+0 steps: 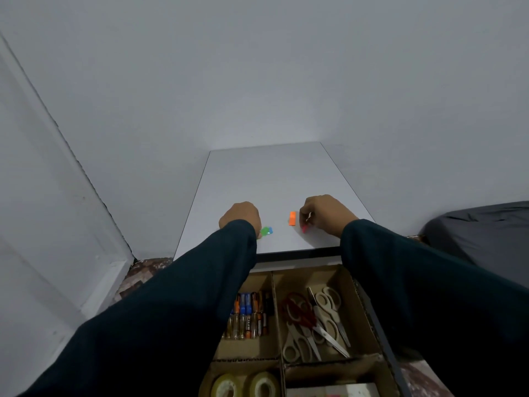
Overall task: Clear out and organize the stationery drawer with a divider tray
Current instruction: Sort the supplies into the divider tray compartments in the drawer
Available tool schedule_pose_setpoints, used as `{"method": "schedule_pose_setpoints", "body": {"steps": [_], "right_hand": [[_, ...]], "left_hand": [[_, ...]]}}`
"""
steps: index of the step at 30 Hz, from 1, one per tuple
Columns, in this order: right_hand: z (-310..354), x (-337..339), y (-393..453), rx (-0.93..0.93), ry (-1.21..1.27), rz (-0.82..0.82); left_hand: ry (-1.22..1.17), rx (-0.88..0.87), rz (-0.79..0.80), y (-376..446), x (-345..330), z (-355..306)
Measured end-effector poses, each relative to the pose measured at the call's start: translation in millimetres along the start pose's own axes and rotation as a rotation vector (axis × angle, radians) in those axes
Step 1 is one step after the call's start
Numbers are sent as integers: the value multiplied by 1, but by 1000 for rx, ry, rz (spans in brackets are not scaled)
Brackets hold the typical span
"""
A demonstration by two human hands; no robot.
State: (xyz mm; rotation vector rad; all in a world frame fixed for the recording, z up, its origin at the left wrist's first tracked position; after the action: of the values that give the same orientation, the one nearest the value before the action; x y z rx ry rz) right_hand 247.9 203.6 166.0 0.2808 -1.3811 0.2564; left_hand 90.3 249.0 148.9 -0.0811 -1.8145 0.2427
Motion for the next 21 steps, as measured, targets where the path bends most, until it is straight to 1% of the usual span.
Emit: {"method": "schedule_pose_setpoints", "body": {"steps": [2,4,8,10,14,18,21], "right_hand": [[1,3,2,22,-6,-1],[2,4,4,30,-11,9],[-1,8,12,19,-3,10],[0,8,17,31,-40,39],[3,4,25,40,-136,112],[4,-1,31,50,-212,158],[6,-1,33,51,-210,163]], "left_hand": [[-19,-29,-13,-1,2,0],[-85,-40,18,-2,3,4],[-359,-13,259,-3,-8,16],[-453,3,333,-3,-14,22],[-563,0,368,-2,-16,28],[-572,-11,382,-1,-16,29],[-568,-19,376,-1,-16,28]]}}
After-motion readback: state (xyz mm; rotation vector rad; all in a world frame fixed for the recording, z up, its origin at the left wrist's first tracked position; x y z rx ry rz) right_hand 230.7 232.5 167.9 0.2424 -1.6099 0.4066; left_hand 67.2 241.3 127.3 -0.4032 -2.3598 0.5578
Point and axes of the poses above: each hand's wrist, its own y-axis towards the middle knuckle, its own x-axis out of the back of the hand, z = x × y, the point moved 9 cm from there along y, towards the middle knuckle, and after that the axes turned 12 degrees about x, right-handed, at the moved point
